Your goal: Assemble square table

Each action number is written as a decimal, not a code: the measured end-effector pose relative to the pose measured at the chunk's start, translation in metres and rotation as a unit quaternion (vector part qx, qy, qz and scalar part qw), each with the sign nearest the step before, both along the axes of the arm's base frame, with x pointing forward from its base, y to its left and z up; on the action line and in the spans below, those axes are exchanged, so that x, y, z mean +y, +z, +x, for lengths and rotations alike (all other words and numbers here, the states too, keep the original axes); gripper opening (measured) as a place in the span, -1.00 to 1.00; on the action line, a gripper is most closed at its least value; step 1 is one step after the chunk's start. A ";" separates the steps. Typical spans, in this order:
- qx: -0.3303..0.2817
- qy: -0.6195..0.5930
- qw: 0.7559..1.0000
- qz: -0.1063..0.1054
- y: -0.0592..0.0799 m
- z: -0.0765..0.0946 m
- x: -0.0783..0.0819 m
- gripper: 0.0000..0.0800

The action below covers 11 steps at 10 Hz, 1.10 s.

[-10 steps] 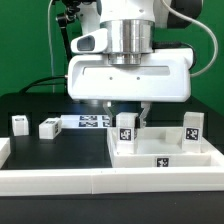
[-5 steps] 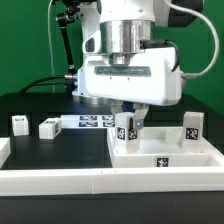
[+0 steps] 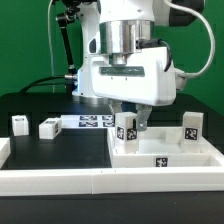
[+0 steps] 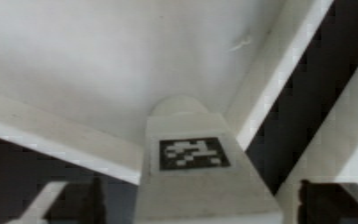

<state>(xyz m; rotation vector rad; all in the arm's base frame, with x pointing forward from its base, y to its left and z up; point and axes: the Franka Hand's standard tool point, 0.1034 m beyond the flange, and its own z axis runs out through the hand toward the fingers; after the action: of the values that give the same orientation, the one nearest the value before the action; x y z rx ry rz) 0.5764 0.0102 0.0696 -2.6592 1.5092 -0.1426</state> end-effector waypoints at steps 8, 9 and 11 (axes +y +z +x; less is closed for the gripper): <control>-0.006 0.406 0.913 -0.050 0.000 -0.002 0.004 0.62; -0.005 0.448 0.892 -0.057 0.000 -0.002 0.004 0.62; -0.004 0.504 0.861 -0.067 0.000 -0.001 0.003 0.62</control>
Offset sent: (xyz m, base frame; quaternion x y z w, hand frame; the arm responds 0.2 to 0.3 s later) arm -0.0063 0.0086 -0.0028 0.0276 -0.0410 -0.2136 0.9757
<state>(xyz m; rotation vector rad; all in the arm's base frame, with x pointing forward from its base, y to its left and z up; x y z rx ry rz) 0.5751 0.0130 0.0701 -3.1317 -0.0511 -0.1774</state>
